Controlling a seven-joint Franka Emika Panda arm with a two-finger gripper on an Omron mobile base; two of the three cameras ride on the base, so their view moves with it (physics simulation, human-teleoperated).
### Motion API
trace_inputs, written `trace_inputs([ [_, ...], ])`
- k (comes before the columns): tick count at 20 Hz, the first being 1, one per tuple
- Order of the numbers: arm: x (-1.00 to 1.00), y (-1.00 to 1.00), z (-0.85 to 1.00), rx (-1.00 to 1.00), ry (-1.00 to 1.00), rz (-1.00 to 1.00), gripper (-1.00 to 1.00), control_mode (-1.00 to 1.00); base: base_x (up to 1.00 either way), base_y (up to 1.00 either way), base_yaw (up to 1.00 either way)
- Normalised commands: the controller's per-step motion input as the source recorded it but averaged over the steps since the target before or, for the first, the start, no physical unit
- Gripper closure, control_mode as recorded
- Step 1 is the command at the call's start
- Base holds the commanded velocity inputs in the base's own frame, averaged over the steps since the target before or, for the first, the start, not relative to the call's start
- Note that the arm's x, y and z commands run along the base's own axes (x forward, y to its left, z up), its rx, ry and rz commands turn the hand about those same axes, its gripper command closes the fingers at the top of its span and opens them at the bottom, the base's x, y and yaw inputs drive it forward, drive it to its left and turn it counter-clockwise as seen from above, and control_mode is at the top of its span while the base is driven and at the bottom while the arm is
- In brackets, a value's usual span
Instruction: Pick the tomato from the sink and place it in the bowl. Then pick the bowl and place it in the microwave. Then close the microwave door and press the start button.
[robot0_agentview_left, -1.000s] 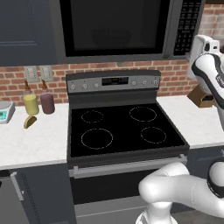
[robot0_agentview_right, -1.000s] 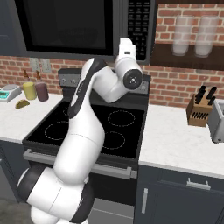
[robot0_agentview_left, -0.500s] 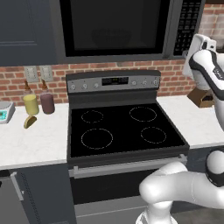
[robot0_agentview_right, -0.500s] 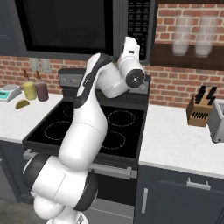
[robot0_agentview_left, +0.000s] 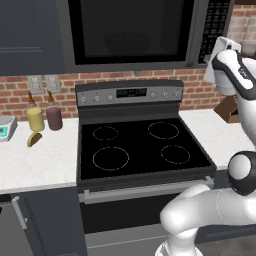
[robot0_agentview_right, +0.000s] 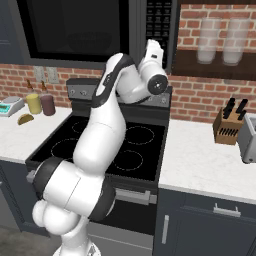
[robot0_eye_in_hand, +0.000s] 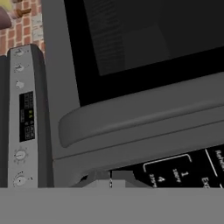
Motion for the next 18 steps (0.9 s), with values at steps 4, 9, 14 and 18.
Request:
trace_inputs([
  [4, 0.41, 0.00, -0.03, 0.00, 0.00, 0.00, 1.00, -1.00, 0.00, 0.00, 0.00],
  [9, 0.32, 0.00, -0.06, 0.00, 0.00, 0.00, 1.00, -1.00, 0.00, 0.00, 0.00],
  [14, 0.13, -0.07, -0.06, 0.01, 0.00, 0.00, 1.00, -1.00, 0.00, 0.00, 0.00],
  [18, 0.06, -0.17, -0.03, 0.01, 0.00, 0.00, 1.00, -1.00, 0.00, 0.00, 0.00],
])
